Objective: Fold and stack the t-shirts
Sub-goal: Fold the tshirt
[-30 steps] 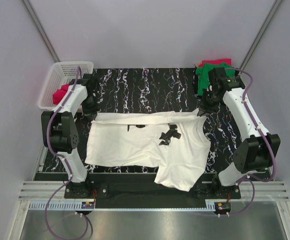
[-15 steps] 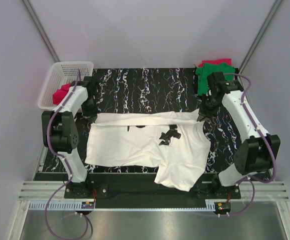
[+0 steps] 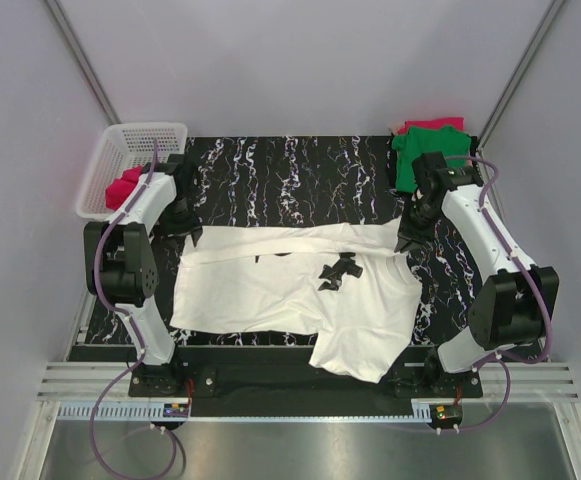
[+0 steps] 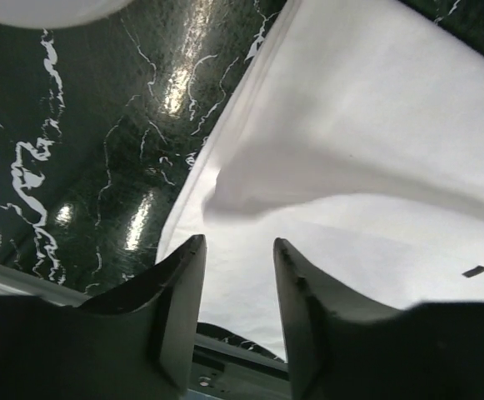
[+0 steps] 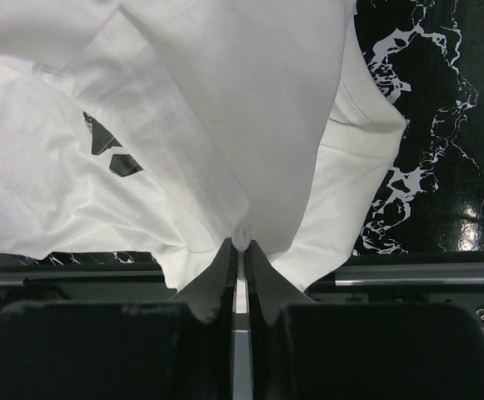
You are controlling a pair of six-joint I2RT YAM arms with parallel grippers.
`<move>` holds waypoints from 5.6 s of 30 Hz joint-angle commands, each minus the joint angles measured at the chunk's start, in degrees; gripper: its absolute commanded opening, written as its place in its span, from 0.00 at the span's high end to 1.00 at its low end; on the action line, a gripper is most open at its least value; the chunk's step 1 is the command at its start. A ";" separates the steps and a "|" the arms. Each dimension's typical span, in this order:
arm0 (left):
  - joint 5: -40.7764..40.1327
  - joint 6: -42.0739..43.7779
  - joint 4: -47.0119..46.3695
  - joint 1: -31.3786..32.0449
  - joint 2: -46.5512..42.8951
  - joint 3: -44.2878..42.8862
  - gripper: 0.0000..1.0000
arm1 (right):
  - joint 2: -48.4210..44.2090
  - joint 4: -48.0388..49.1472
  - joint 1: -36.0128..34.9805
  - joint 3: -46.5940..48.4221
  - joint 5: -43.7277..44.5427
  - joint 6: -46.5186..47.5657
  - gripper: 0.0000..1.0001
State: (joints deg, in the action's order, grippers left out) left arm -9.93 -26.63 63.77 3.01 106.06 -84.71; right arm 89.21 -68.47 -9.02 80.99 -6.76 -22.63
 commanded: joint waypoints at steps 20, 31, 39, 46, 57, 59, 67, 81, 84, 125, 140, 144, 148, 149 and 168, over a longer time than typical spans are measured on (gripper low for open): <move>1.31 -2.81 -3.12 0.59 -2.00 -5.47 0.47 | -0.54 3.07 -0.65 8.39 6.95 0.13 0.71; 7.64 -1.14 -6.29 4.90 5.73 -13.90 0.46 | 17.13 8.09 -0.56 19.63 2.38 3.12 0.70; 9.58 0.70 -6.55 6.22 11.71 -17.07 0.46 | 22.40 11.24 -0.65 19.12 -2.46 1.72 0.71; 12.13 1.32 -6.55 7.27 12.86 -15.67 0.46 | 24.17 10.99 -0.83 18.95 -5.54 1.45 0.72; 14.77 1.23 -9.01 11.32 9.96 -7.41 0.46 | 21.62 11.16 -1.09 15.16 -6.24 0.05 0.75; 15.12 1.14 -10.06 12.02 10.39 -6.52 0.46 | 20.75 11.07 -1.09 14.99 -6.59 -0.13 0.76; 17.23 1.23 -10.07 13.16 11.98 -9.25 0.47 | 17.23 10.81 -1.18 11.82 -5.63 -0.57 0.76; 16.18 4.75 -10.16 13.61 -0.32 8.49 0.48 | 16.17 10.11 -1.09 12.79 -5.37 -1.54 0.77; 15.47 4.66 -10.59 13.61 -4.09 10.96 0.48 | 15.82 9.93 -1.18 12.70 -5.19 -1.62 0.77; 17.32 2.99 -11.38 19.50 -1.29 -0.20 0.49 | 21.00 9.58 1.98 9.10 10.27 -6.90 0.67; 16.44 2.82 -9.89 18.62 -4.11 1.12 0.49 | 22.50 11.07 6.90 5.84 13.62 -7.07 0.65; 16.26 2.64 -9.80 18.62 -4.28 1.56 0.50 | 23.46 11.87 6.99 6.63 12.31 -6.46 0.64; 15.91 2.29 -9.89 18.70 -4.55 2.09 0.50 | 25.13 11.87 7.08 7.78 12.04 -5.32 0.59; 15.82 2.29 -9.72 18.62 -4.72 2.18 0.50 | 25.40 11.87 7.08 7.78 11.95 -5.23 0.57; 15.21 0.53 -9.80 18.62 -6.04 3.41 0.50 | 30.32 13.36 7.17 12.00 9.31 -2.15 0.62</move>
State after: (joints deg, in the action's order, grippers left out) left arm 6.22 -25.41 54.39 21.89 103.37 -81.58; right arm 119.04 -55.99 -2.02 90.54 2.87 -25.89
